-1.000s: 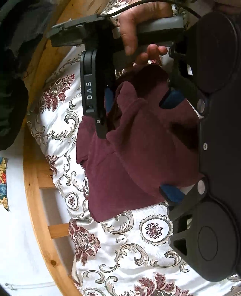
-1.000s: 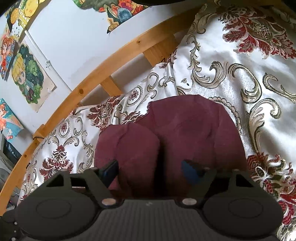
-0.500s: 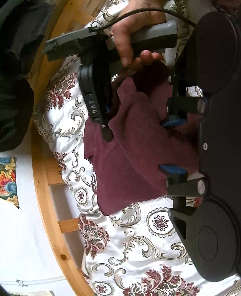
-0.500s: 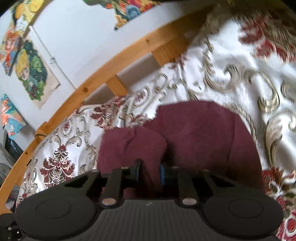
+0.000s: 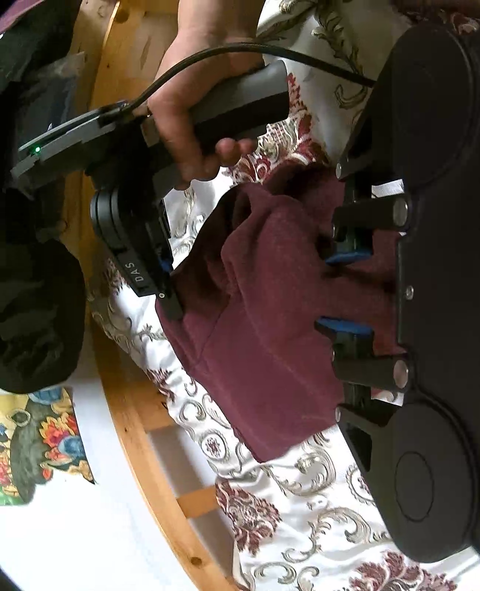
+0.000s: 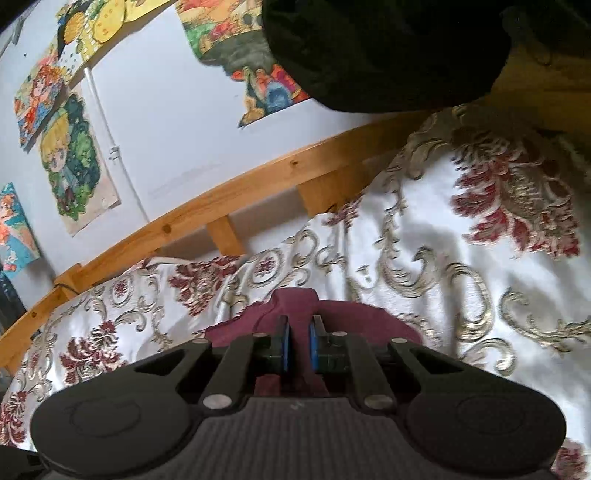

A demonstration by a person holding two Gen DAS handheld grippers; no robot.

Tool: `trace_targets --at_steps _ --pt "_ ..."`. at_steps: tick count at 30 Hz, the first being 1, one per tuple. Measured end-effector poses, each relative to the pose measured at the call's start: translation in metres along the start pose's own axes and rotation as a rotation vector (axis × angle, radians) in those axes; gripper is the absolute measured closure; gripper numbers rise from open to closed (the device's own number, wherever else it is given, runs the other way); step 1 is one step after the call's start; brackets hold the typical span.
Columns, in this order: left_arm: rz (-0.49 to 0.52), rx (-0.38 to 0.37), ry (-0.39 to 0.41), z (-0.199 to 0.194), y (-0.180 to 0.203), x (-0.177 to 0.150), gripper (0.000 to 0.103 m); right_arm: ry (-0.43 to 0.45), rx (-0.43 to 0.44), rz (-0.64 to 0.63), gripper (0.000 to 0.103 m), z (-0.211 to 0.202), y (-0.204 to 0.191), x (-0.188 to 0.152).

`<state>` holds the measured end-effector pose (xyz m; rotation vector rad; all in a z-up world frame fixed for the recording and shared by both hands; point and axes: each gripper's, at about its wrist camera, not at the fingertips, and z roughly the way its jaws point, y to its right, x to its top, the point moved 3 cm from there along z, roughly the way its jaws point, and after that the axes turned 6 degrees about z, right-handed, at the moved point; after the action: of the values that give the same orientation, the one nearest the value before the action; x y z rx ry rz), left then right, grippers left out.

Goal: Fold small clothes

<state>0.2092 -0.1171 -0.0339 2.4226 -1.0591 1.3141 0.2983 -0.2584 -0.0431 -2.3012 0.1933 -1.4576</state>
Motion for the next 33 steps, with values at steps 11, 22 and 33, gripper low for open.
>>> trace_targets --at_steps 11,22,33 --pt "0.053 -0.085 0.037 0.003 0.014 0.000 0.073 -0.010 -0.127 0.073 0.091 -0.024 0.029 0.001" --pt "0.065 -0.104 0.002 0.005 0.020 -0.003 0.073 -0.044 -0.170 0.077 0.091 -0.018 0.043 -0.009" --pt "-0.024 -0.188 -0.039 0.010 0.015 -0.006 0.061 -0.073 -0.193 0.113 0.080 -0.015 0.053 -0.014"
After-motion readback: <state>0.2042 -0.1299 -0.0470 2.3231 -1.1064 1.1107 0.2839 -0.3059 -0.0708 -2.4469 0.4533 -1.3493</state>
